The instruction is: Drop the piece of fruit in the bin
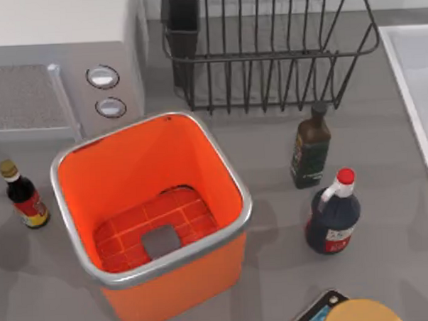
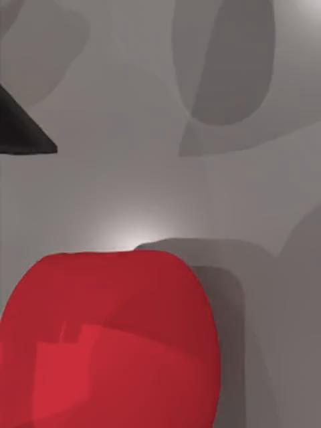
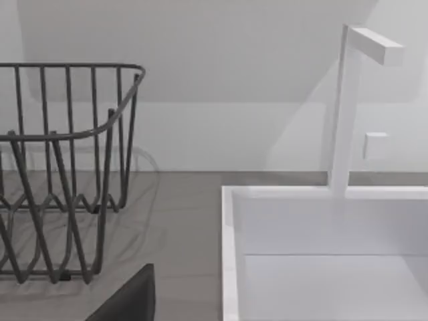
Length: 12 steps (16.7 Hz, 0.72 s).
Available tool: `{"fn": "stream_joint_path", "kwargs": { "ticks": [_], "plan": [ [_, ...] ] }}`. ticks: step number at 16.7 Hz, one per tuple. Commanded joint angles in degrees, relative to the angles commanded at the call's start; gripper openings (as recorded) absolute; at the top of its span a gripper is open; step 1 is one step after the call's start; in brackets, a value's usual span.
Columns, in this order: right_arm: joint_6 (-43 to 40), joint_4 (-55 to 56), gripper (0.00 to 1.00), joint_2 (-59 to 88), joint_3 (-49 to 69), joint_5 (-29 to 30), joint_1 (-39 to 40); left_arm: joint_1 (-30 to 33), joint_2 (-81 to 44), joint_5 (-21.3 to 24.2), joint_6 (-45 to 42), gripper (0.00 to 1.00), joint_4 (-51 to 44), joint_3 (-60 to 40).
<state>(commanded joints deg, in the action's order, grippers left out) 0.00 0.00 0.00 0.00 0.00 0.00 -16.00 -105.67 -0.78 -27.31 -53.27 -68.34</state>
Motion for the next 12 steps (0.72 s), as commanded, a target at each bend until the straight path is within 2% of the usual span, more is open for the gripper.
{"fn": "stream_joint_path", "kwargs": {
  "ticks": [5,10,12],
  "plan": [
    [0.0,0.0,1.00,0.0,0.0,0.0,0.0,0.3,-5.2,0.0,0.3,1.00,9.0,3.9],
    [0.0,0.0,1.00,0.0,0.0,0.0,0.0,0.7,-6.1,0.0,0.6,1.00,10.1,3.9],
    [0.0,0.0,1.00,0.0,0.0,0.0,0.0,0.7,-6.1,0.0,0.6,0.85,10.1,3.9]
  ]
}}
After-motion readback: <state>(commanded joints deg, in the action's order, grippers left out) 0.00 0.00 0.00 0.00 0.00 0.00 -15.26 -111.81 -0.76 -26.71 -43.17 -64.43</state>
